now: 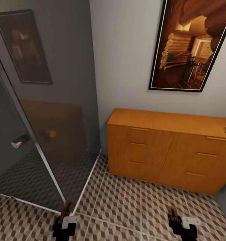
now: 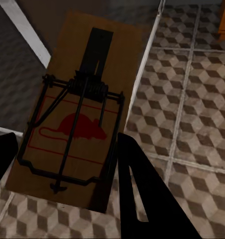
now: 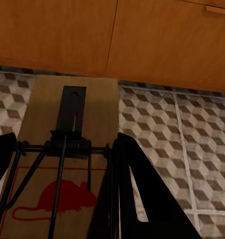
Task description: Take the four mousetraps from the cabinet in the bathroom and place them on the bathroom floor. Make sure all four end up on the same floor surface, and ensure that at least two of them are either under or directly next to the same bathroom sink.
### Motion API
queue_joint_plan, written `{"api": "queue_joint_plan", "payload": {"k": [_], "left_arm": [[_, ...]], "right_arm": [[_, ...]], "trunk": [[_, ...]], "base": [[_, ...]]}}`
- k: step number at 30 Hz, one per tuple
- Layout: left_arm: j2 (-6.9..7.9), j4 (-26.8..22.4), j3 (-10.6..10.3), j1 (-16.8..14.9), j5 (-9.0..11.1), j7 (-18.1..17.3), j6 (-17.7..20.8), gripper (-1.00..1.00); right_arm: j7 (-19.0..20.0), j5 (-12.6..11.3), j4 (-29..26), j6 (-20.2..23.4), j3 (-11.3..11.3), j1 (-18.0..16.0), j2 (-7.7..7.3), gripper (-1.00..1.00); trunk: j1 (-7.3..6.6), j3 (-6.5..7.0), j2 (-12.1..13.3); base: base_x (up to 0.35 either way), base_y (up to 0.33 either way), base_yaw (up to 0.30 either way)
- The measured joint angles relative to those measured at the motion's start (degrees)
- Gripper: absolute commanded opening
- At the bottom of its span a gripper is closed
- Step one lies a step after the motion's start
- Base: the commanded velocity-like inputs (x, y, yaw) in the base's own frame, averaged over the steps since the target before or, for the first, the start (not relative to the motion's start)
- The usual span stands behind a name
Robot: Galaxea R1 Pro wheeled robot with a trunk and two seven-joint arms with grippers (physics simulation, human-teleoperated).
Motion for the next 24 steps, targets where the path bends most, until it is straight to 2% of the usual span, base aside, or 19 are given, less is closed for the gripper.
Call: {"api": "queue_joint_plan", "payload": {"k": [10,20,23,24], "left_arm": [[0.0,0.0,0.0,0.0,0.0,0.0,0.0,-1.0],[0.57,0.0,0.1,0.0,0.1,0.4,-0.1,-1.0],[0.99,0.0,0.1,0.0,1.0,0.5,-0.2,-1.0],[1.07,0.0,0.1,0.0,2.0,0.6,-0.2,-1.0]], "right_arm": [[0.0,0.0,0.1,0.0,0.0,0.0,0.0,-1.0],[0.0,0.0,0.1,0.0,0.0,0.0,-0.07,-1.0],[0.0,0.0,0.1,0.0,0.0,0.0,-0.08,-1.0],[0.0,0.0,0.1,0.0,0.0,0.0,-0.08,-1.0]], "trunk": [[-0.01,0.0,0.0],[-0.03,0.0,0.0],[-0.03,0.0,0.0],[-0.03,0.0,0.0]], "base": [[-0.246,0.141,0.154],[-0.028,0.015,0.148],[-0.002,0.001,0.146],[-0.001,0.0,0.145]]}}
